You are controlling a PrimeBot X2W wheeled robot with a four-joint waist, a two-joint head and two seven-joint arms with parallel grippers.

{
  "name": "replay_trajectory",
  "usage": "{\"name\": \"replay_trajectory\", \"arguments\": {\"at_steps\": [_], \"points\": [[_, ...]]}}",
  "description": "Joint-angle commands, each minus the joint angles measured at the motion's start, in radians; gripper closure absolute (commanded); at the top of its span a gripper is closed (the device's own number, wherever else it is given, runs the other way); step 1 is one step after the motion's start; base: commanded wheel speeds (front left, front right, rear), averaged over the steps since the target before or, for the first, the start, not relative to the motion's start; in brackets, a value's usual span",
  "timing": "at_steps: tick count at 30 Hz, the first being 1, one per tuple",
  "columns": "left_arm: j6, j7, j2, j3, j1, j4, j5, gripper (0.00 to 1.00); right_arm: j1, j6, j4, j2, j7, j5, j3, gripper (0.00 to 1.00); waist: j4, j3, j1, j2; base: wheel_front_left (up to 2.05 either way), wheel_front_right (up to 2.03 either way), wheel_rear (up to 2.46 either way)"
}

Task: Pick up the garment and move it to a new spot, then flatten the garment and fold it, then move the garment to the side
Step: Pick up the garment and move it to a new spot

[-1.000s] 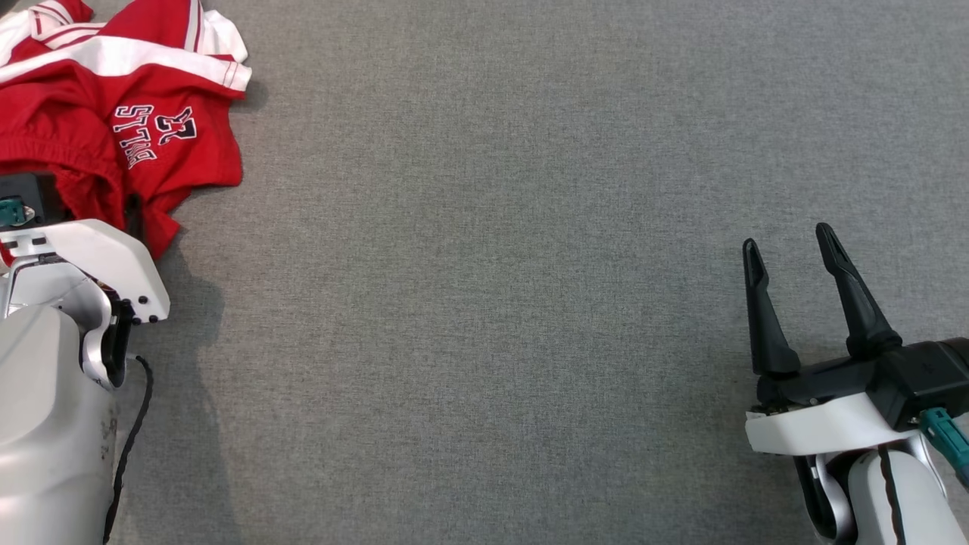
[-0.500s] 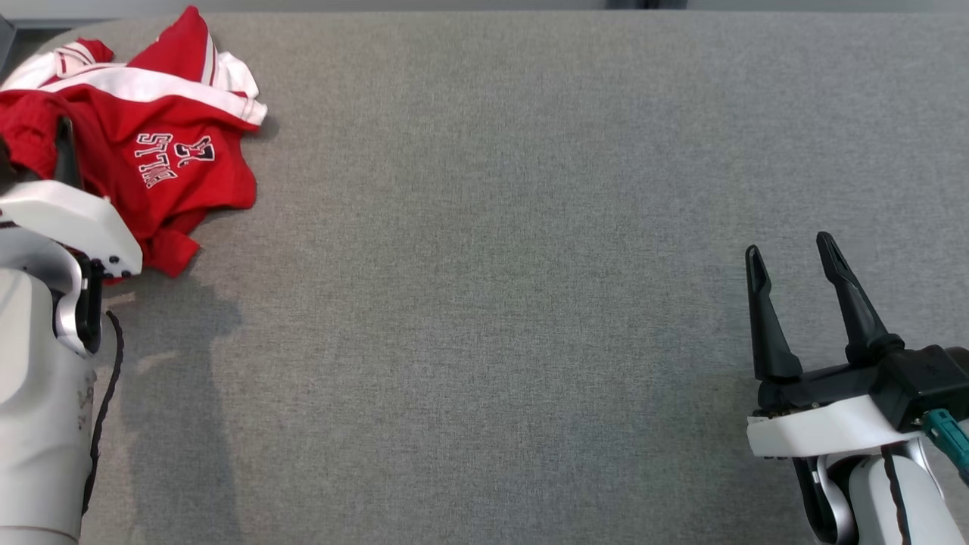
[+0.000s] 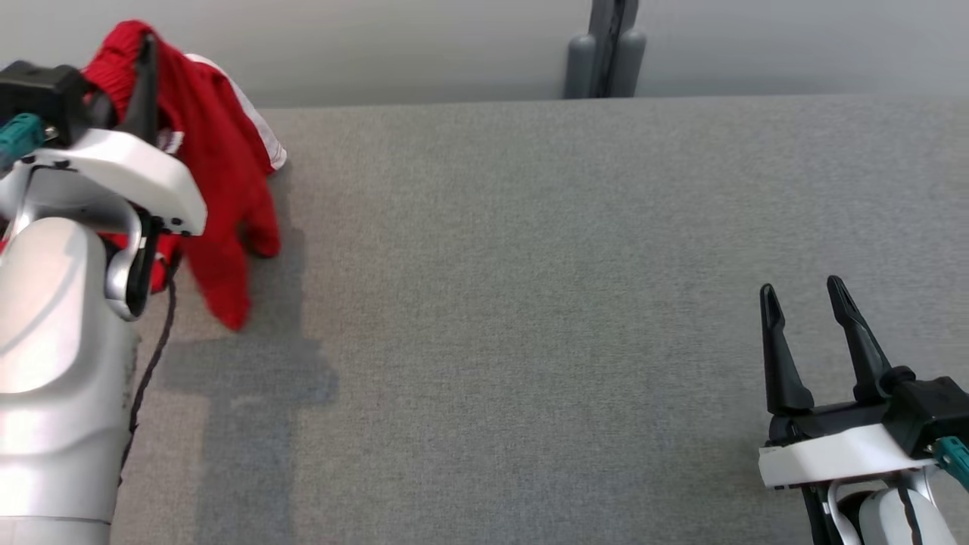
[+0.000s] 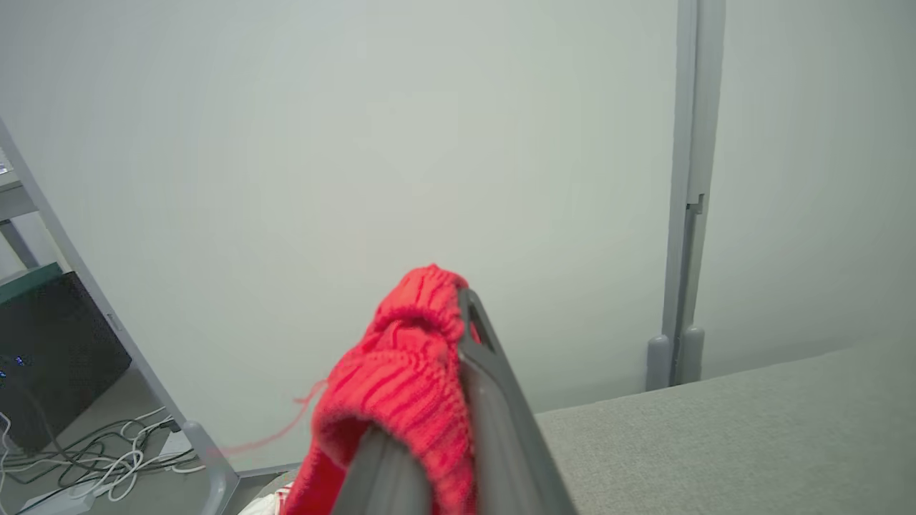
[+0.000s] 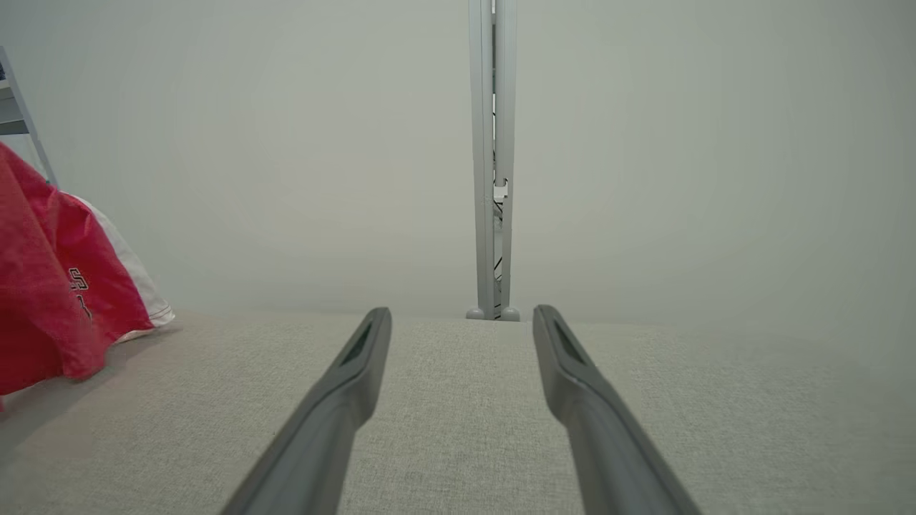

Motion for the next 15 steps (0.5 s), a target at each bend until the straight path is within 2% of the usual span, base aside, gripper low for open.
{"name": "replay_trajectory", "arguments": {"at_steps": [1, 10, 15], "points": [[-0.008, 0.011, -0.005, -0.013, 0.005, -0.032, 0.007, 1.0, 0.014, 0.001, 0.002, -0.006, -0.005, 0.009, -0.008, 0.0, -0.029, -0.041, 0.0, 0.0, 0.0, 0.0, 0.0], [-0.034, 0.094, -0.1, -0.123, 0.03, -0.209, 0.0, 1.0, 0.048, 0.001, 0.007, -0.006, -0.005, 0.033, -0.029, 0.0, -0.09, -0.102, 0.0, 0.0, 0.0, 0.0, 0.0], [-0.046, 0.106, -0.166, -0.197, 0.019, -0.225, -0.005, 1.0, 0.043, 0.001, 0.009, -0.006, -0.005, 0.042, -0.021, 0.0, -0.13, -0.1, 0.0, 0.0, 0.0, 0.0, 0.0]]}}
